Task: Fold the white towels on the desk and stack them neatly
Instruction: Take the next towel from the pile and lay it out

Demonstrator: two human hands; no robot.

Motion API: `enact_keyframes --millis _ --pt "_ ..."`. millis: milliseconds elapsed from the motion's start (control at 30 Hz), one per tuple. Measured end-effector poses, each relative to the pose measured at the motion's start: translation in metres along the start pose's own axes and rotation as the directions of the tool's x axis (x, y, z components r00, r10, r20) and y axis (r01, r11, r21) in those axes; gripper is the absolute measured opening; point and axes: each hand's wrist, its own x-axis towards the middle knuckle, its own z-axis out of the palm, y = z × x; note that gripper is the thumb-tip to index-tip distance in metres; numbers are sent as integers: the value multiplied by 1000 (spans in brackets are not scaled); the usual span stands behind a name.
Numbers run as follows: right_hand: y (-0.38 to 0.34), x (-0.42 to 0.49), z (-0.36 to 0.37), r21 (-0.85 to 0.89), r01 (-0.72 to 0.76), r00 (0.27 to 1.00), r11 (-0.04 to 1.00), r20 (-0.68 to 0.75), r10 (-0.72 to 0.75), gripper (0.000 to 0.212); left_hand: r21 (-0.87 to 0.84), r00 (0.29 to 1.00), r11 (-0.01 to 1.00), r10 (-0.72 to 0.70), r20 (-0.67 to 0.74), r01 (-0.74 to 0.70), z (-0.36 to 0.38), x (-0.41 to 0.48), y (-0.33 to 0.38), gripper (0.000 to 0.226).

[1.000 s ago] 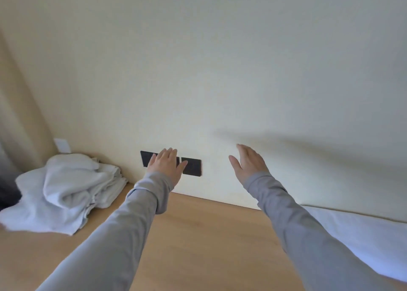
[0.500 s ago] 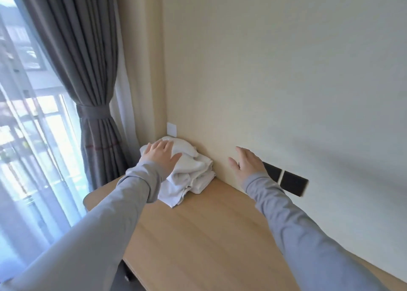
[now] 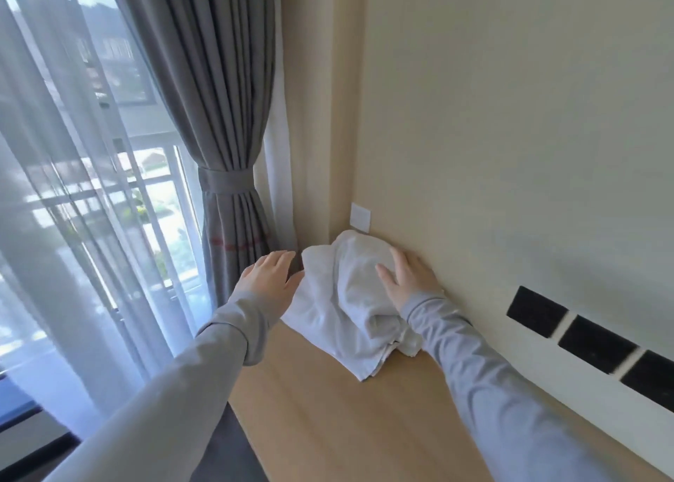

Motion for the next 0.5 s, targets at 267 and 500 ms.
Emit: enact_keyframes --millis 267,500 --pt "12 65 58 154 -141 988 978 77 130 50 -178 991 980 -68 117 88 45 73 -41 51" --pt "48 48 104 319 -391 919 863 182 349 46 -565 957 782 -138 253 262 88 98 -59 39"
